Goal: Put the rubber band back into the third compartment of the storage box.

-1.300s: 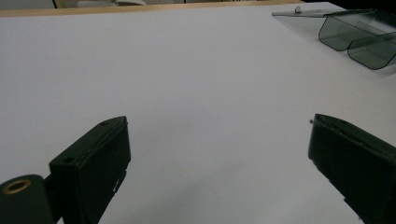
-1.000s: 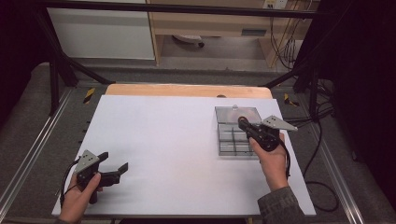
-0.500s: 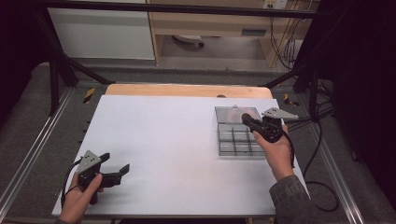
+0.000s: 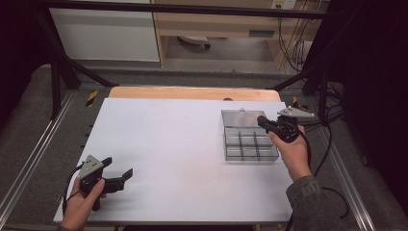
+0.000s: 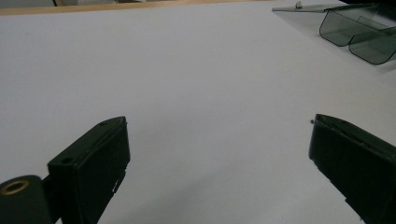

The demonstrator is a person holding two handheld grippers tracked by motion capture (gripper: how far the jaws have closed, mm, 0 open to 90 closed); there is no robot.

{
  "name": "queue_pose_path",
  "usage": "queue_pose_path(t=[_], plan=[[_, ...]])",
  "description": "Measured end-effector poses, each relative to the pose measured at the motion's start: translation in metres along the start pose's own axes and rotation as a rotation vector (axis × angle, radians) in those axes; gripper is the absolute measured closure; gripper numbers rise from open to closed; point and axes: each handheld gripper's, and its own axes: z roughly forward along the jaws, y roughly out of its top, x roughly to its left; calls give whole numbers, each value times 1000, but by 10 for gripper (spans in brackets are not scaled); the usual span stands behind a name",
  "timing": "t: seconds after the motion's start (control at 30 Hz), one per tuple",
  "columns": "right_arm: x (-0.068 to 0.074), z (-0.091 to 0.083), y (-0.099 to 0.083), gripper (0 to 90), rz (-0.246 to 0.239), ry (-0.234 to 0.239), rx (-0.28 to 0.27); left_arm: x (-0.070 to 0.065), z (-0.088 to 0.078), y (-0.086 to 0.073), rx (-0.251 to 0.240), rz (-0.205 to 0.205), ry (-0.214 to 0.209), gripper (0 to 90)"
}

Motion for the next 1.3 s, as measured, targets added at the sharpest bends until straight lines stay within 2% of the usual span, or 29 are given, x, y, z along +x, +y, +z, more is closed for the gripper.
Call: queue_pose_path(t=[0.13,0.4,1.3], plan=[[-8,3,-4,843,18,-15,18,0,0,0,-1,-3,-4,51],[-16,5,-12,843,24,-36,42,0,0,0,1,1,0,51],[-21,12,-34,843,46,-14,94,0,0,1,1,7,-3,50]])
